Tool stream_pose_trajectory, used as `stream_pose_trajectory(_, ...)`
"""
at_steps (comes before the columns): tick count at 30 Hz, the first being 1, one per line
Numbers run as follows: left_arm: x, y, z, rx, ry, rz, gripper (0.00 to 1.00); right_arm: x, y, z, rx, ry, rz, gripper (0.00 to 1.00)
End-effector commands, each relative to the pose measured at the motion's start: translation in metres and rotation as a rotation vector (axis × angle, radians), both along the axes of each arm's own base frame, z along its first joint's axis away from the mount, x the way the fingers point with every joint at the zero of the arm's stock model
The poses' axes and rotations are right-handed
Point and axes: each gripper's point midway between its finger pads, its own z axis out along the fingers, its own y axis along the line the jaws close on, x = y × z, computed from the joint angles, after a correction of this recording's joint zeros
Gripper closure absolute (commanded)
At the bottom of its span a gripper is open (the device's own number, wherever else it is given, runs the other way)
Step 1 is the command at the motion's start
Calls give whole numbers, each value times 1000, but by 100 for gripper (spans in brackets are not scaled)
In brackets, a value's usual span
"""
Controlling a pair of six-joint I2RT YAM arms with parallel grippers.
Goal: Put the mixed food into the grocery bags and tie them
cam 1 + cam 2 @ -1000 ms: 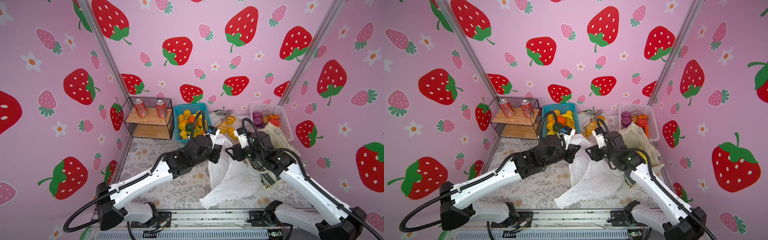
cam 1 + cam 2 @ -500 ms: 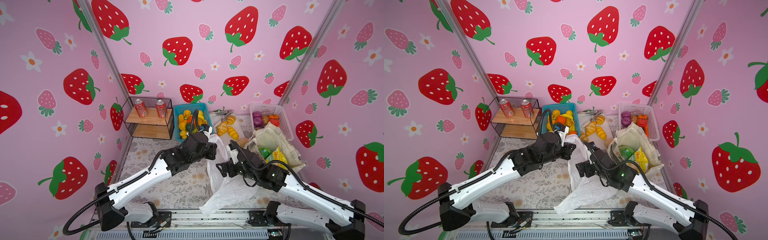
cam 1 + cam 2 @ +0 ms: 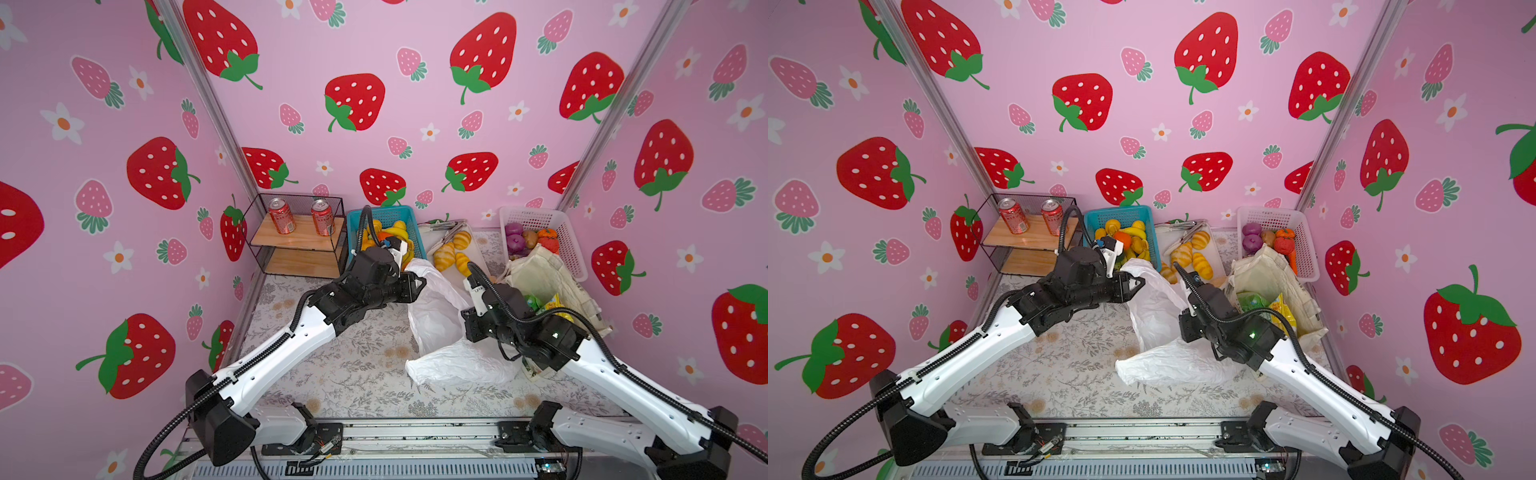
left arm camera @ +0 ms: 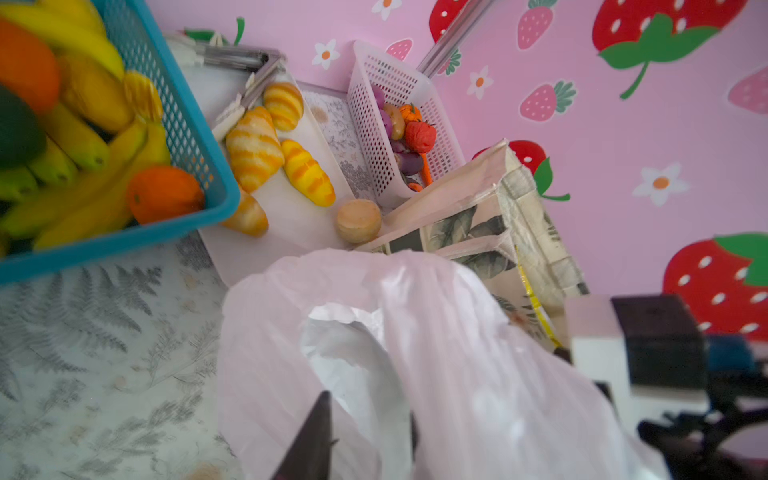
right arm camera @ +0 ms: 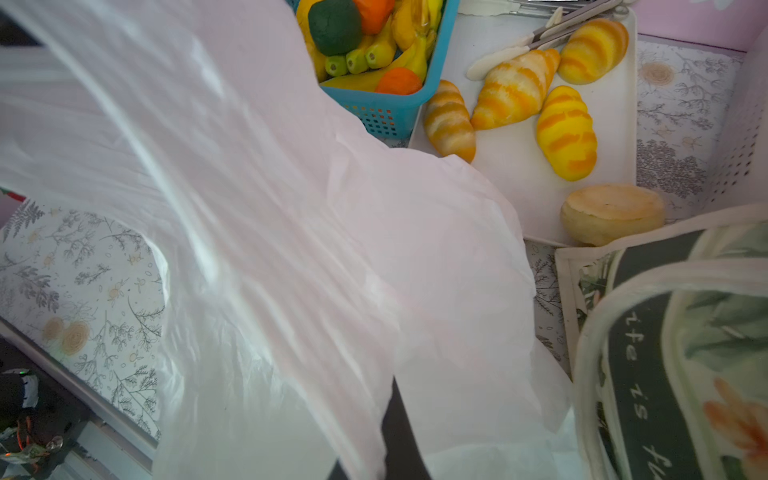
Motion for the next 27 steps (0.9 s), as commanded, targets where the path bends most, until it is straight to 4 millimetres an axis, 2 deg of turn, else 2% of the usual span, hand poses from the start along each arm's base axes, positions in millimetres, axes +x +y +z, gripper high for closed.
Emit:
stream_pose_trajectory(1, -14, -4, 13, -56, -44, -124, 49, -6, 4, 24, 171, 24, 128, 96)
stream_pose_trajectory(4, -28, 0, 27, -80, -127, -181, 29, 3, 6, 40, 325, 34, 156, 96)
stream_pose_trajectory(6, -32, 8, 35, -102, -175, -180, 20, 10, 8, 48, 421, 45, 171, 96)
stream_pose_trajectory(9, -28, 26, 43, -170, -189, -139, 17, 22, 8, 57, 542, 51, 180, 97)
stream_pose_trajectory(13, -2, 60, 44, -251, -156, 9, 17, 37, 3, 60, 593, 40, 155, 98)
stream_pose_trajectory(15, 19, 80, 33, -251, -113, 118, 17, 44, 0, 59, 591, 30, 143, 98)
stream_pose_trajectory(19, 50, 99, 12, -205, -64, 229, 17, 52, -2, 53, 584, 33, 147, 98)
stream_pose_trajectory(27, 131, 120, -64, 200, 2, 387, 13, 61, -2, 45, 545, 17, 192, 98)
